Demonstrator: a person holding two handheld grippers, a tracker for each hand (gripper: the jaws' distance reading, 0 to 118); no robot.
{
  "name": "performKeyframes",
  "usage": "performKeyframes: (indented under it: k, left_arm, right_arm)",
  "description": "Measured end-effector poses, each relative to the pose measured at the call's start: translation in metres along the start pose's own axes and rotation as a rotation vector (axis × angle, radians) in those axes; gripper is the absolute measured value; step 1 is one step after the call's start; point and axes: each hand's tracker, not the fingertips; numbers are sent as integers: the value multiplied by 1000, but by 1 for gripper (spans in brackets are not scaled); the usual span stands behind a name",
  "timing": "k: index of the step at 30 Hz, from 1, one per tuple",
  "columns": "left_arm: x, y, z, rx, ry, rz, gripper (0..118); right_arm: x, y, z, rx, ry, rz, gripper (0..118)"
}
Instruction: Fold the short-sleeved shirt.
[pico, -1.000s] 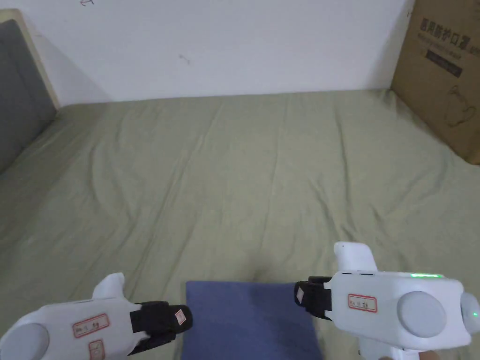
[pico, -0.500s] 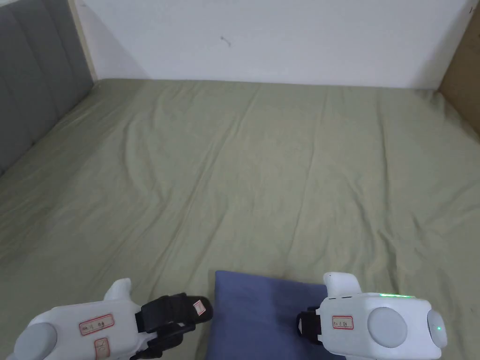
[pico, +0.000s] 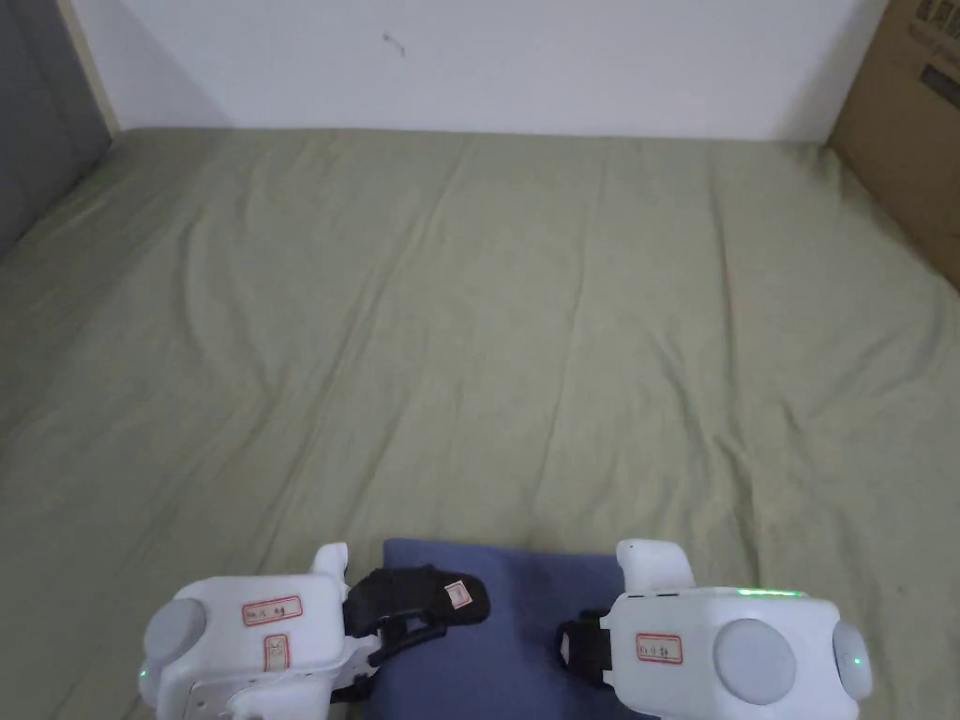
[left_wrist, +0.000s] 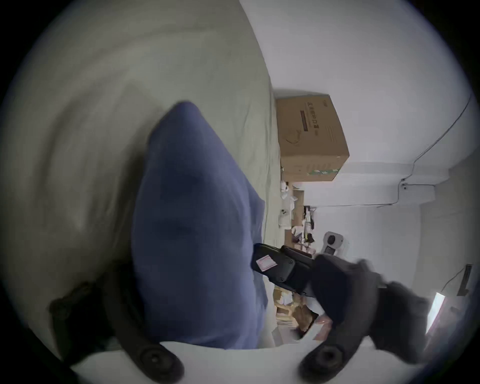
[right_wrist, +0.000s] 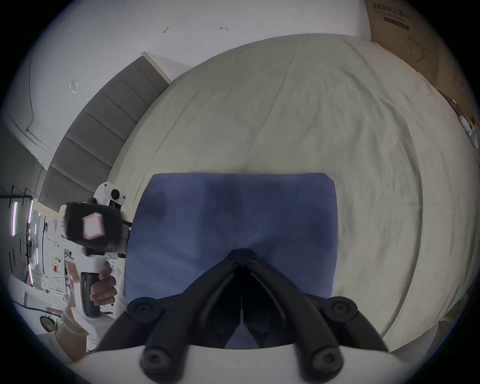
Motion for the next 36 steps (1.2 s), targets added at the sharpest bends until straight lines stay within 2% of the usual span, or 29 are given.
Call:
performKeyframes:
  k: [2,3,5,8,13,14,16,19,25,27,28,30,31,33,36]
  left_arm:
    - [8,-1,-4,-15,122,-59,18]
    - [8,-2,-7,-23,220,-87,19]
    - [0,3,1,-38,98,-92,19]
    - [7,11,17,-40,139,-65,19]
    - [25,40,87,6,341,-215,19]
    - [29,48,105,23,418,-259,19]
    - [39,67,141,60,584,-242,19]
    - [49,92,194,110,843,-328,19]
    - [34,126,260,67,1510,-428,20]
    - [19,133,272,49,1675,-439,30]
    - [15,132,277,85,1723,-469,48]
    - [20,128,288,189,1679,-493,91]
    - [21,126,291,210,1618,-450,106]
    - [29,122,294,281,1580,-410,106]
    - [40,116,291,288,1582,-431,106]
  right_arm:
    - [0,0,1,-2,-3,-7,0]
    - [0,1,2,-3,-2,-8,0]
    - [-1,1,7,-9,2,-14,0]
    - [-3,4,19,21,22,-19,0]
    - [-8,17,29,69,15,-21,0]
    - [-9,19,28,72,14,-20,0]
    - [-10,21,25,71,11,-19,0]
    - [-12,21,20,64,6,-21,0]
    - [-13,19,4,29,-3,-35,0]
    - [-14,18,-1,18,-7,-39,0]
    - [-15,18,-3,12,-7,-38,0]
    - [-17,18,-5,3,-10,-30,0]
    - [-18,18,-6,2,-10,-27,0]
    - [-19,18,-7,-2,-8,-29,0]
    - [-20,18,-6,0,-4,-26,0]
